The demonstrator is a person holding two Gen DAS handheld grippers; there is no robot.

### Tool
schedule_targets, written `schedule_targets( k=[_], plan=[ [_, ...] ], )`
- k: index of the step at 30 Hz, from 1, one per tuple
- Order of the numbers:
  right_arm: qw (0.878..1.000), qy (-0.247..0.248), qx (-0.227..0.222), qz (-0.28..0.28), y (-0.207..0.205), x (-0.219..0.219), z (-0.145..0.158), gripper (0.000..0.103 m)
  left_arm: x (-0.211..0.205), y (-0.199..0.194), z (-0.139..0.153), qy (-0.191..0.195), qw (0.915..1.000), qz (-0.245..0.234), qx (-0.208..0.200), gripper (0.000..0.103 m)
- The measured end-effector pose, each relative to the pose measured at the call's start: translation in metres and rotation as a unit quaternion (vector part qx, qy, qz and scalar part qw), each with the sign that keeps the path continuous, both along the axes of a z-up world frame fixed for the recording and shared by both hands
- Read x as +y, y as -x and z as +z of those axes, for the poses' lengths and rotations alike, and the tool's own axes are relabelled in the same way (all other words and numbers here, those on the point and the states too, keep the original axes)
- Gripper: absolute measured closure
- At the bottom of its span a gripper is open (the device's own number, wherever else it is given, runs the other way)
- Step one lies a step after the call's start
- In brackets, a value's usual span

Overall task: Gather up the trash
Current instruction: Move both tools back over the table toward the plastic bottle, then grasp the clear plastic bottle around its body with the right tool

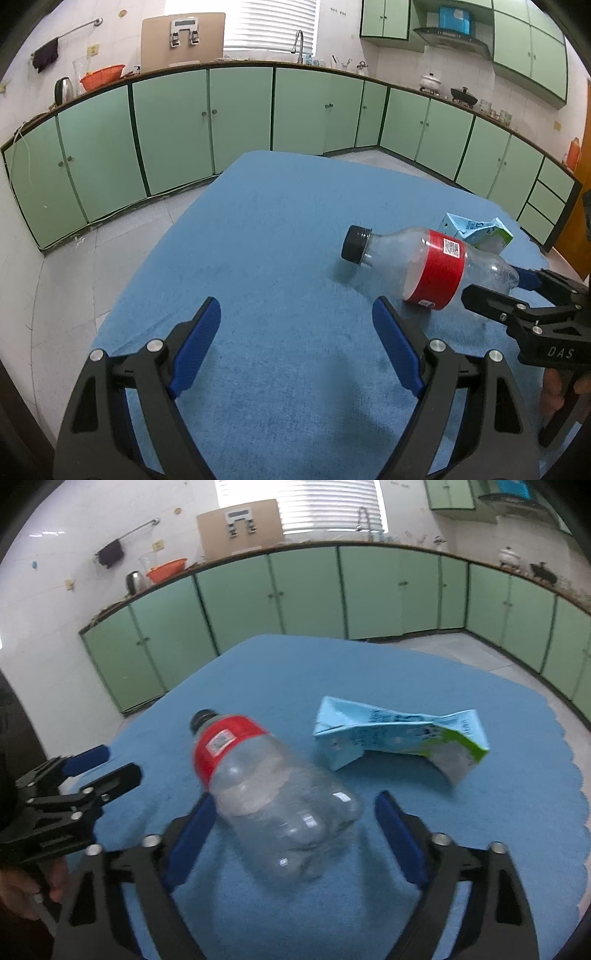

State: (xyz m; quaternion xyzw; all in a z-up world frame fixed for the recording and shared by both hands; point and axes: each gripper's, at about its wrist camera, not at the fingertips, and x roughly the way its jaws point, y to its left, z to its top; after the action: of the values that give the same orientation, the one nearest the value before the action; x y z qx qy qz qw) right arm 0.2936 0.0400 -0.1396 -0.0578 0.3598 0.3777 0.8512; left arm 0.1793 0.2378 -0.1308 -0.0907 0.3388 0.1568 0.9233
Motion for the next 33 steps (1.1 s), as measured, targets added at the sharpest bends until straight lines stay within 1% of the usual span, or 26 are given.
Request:
schedule_targets(
  k=[2,5,9,11,13,18,19,22,26,29,33],
  plan=[
    [1.000,-0.001,0.005,0.011,0.005,0.001,-0.001,0.031,0.001,0.000,0.000,0.001,1.0000,0.002,0.000,0.022],
    [1.000,-0.004,0.005,0.026,0.015,0.000,0.001,0.034,0.001,0.000,0.001,0.003,1.0000,0.004,-0.002,0.021],
    [0.999,-0.009,0.011,0.042,0.023,-0.002,0.003,0.033,0.002,0.003,0.003,-0.001,1.0000,0.009,-0.003,0.021],
    [0.999,0.001,0.003,0.041,0.023,-0.001,0.004,0.028,0.003,0.004,0.002,-0.001,0.9999,0.010,-0.003,0.021],
    [0.999,0.006,0.001,0.037,0.020,0.003,0.002,0.027,0.004,0.004,0.002,-0.001,0.9999,0.012,-0.001,0.021],
    [0.999,0.007,0.019,0.040,0.009,0.019,-0.005,0.028,0.002,0.005,0.001,0.001,0.9999,0.014,0.000,0.020],
    [0.999,0.009,0.024,0.042,0.007,0.022,-0.007,0.030,0.002,0.005,0.001,0.002,0.9999,0.014,0.000,0.020],
    [0.999,0.000,0.029,0.041,0.008,0.021,-0.006,0.033,0.004,0.004,0.001,0.005,0.9999,0.016,0.000,0.020],
    [0.999,-0.004,0.028,0.026,0.015,0.006,-0.005,0.039,0.001,0.006,0.001,0.002,0.9999,0.016,0.000,0.020],
    [1.000,0.001,0.025,0.010,0.025,-0.008,-0.006,0.040,-0.005,0.008,0.001,0.000,0.9999,0.013,0.001,0.020],
    [0.999,-0.001,0.034,-0.001,0.047,-0.034,-0.007,0.041,-0.013,0.008,-0.001,0.001,1.0000,0.003,0.003,0.020]
  ],
)
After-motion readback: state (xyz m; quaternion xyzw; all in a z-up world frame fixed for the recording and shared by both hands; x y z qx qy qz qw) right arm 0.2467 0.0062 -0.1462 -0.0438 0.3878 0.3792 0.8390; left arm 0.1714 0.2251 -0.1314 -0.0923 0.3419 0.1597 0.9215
